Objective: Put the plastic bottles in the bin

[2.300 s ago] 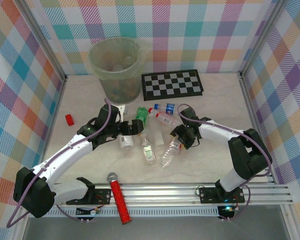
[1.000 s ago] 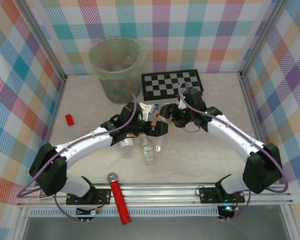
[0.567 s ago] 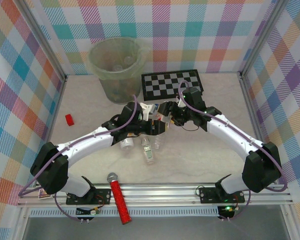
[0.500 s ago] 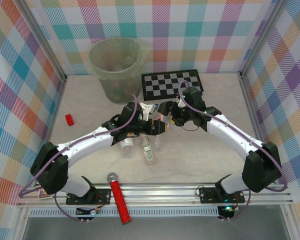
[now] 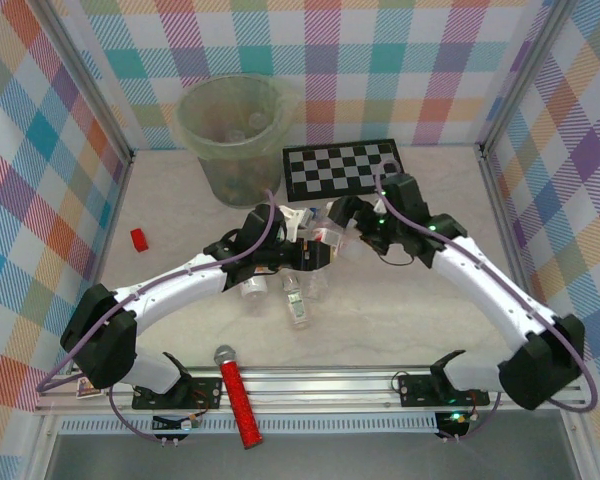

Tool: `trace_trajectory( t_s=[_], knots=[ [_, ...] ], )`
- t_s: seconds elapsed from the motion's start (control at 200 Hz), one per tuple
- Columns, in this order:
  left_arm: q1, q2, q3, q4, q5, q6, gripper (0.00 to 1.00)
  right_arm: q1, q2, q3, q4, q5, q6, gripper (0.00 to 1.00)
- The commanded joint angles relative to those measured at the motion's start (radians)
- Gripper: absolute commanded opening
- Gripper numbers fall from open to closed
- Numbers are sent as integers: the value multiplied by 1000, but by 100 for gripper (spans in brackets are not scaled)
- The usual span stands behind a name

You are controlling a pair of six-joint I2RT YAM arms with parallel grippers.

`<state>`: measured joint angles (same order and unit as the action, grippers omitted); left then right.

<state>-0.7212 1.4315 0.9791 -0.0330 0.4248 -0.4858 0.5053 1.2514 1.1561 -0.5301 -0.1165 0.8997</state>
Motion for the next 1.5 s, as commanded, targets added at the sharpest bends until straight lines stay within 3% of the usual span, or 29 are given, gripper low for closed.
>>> trace_trajectory(
  t_s=[0.0, 0.13, 0.275, 0.43, 0.74, 0.925, 1.02, 1.175, 1.495],
  knots=[
    [34, -26, 90, -105, -30, 90, 56, -26, -48, 27, -143, 129, -42, 99],
    [108, -52, 229, -251, -56, 204, 56, -26, -87, -42, -183, 210, -28, 99],
    [202, -18, 430, -395, -104, 287, 56, -27, -118, -148, -142, 188, 6, 99],
    [271, 19, 588, -413, -169, 310, 50, -27, -97, -176, -135, 147, 8, 99],
    [431, 138, 777, -253, -289, 271, 38, -27, -84, -196, -79, 110, 23, 99],
    [527, 231, 825, -28, -347, 194, 36, -27, -116, -221, -91, 99, 36, 99],
    [549, 308, 886, 27, -367, 221, 35, -27, -138, -240, -92, 104, 40, 99],
    [550, 480, 1083, -16, -379, 329, 34, -27, -161, -252, -99, 109, 47, 99],
    [541, 788, 1486, -326, -286, 437, 37, -27, -215, -270, -128, 137, 49, 99]
  ],
)
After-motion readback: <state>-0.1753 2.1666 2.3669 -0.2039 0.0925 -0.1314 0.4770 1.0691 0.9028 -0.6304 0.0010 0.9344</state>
